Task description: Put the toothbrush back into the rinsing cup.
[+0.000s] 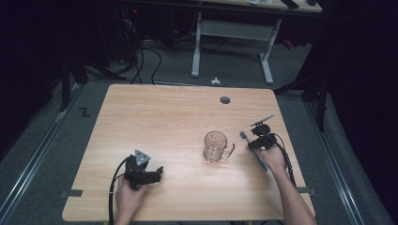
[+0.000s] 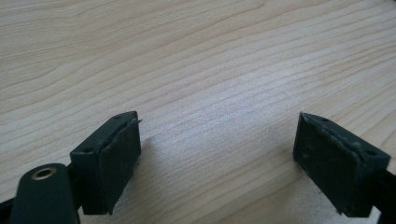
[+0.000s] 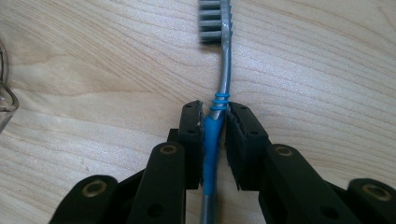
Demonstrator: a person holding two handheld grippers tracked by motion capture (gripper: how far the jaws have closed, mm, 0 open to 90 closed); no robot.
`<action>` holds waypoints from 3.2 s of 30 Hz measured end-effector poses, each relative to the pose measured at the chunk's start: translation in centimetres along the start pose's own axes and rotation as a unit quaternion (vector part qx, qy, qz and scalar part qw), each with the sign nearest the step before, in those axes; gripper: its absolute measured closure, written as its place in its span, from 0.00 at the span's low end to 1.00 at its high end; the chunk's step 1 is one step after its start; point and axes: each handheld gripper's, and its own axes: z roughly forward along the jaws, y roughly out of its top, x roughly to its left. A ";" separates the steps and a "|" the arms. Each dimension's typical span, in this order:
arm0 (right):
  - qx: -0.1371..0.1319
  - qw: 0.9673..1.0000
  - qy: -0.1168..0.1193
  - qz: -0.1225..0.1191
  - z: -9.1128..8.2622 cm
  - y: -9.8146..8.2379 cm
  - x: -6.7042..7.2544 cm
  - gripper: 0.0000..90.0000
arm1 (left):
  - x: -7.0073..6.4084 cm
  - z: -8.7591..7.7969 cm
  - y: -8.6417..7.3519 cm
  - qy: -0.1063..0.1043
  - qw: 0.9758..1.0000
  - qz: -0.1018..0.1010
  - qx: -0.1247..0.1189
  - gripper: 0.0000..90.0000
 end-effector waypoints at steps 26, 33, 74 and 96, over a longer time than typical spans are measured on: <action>0.000 1.000 -0.010 -0.006 -0.1 -0.1 0.3 0.88 | 0.0 0.0 0.0 0.000 1.000 0.000 0.000 0.17; -0.022 1.000 0.001 -0.001 -0.9 -0.2 0.2 0.88 | 0.0 0.0 0.0 0.000 1.000 0.000 0.000 0.17; -0.143 0.987 0.067 -0.039 -6.9 -2.3 2.5 0.89 | 0.0 0.0 0.0 0.000 1.000 -0.001 0.000 0.17; -0.204 0.970 0.118 -0.056 -8.8 -4.2 3.9 0.89 | 0.0 0.0 0.0 0.000 1.000 -0.001 0.000 0.17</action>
